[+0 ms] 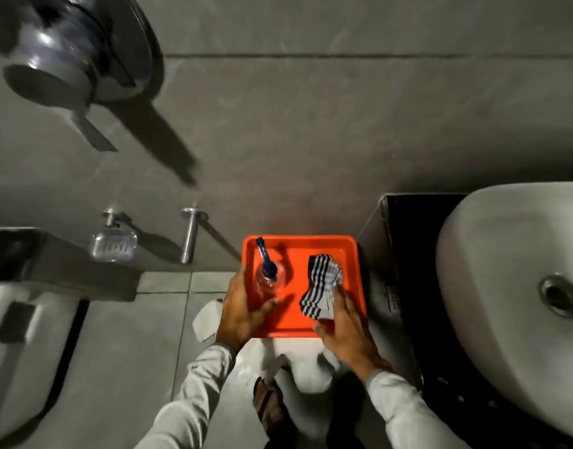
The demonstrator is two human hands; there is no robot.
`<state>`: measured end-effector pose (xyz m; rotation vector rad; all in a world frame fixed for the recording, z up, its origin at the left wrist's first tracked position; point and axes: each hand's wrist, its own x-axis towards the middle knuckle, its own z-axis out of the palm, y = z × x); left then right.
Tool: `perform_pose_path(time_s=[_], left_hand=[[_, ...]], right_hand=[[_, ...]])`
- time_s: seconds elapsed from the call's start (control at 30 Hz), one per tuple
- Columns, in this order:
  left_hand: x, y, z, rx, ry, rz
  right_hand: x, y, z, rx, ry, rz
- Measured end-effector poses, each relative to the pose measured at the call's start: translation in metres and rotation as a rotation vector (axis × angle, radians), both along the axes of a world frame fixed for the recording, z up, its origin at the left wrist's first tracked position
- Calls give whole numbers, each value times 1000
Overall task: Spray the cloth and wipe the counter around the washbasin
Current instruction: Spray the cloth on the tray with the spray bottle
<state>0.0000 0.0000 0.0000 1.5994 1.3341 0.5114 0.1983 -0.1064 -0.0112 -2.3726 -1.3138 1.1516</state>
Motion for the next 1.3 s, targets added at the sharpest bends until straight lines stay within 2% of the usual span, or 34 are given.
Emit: perform_pose_path(time_s=[0.13, 0.4, 0.5, 0.57, 0.6, 0.63, 0.67, 0.73, 0.8, 0.83, 0.9, 0.97, 1.03, 1.13, 1.3], left_hand=[[24, 30, -24, 38, -70, -37], [47, 54, -74, 228, -98, 67], [55, 55, -73, 313, -82, 96], [57, 58, -64, 350, -52, 96], [57, 61, -58, 356, -47, 92], [57, 63, -45, 355, -54, 86], [55, 63, -31, 338, -82, 70], [52, 61, 4, 300, -133, 2], [46, 60, 34, 287, -137, -114], [43, 61, 46, 262, -133, -180], [41, 62, 63, 200, -89, -316], [36, 59, 68, 174, -12, -429], [35, 51, 70, 194, 69, -505], [36, 39, 66, 256, 177, -565], [34, 29, 55, 273, 226, -551]], right_hand=[[4, 22, -30, -24, -86, 36], [3, 59, -85, 37, -189, -23], [-9, 71, -98, 20, -338, -56], [-6, 77, -100, 73, -363, -111], [-1, 79, -97, 128, -282, -153], [7, 82, -90, 226, -114, -262], [16, 82, -84, 350, 135, -458], [31, 76, -65, 498, 767, -927], [32, 58, -56, 464, 1309, -1140], [30, 49, -53, 434, 1476, -1183], [24, 35, -46, 396, 1649, -1195], [18, 33, -43, 341, 1754, -1117], [10, 35, -36, 338, 1710, -1051], [3, 37, -30, 293, 1757, -1026], [-2, 42, -26, 260, 1744, -1094]])
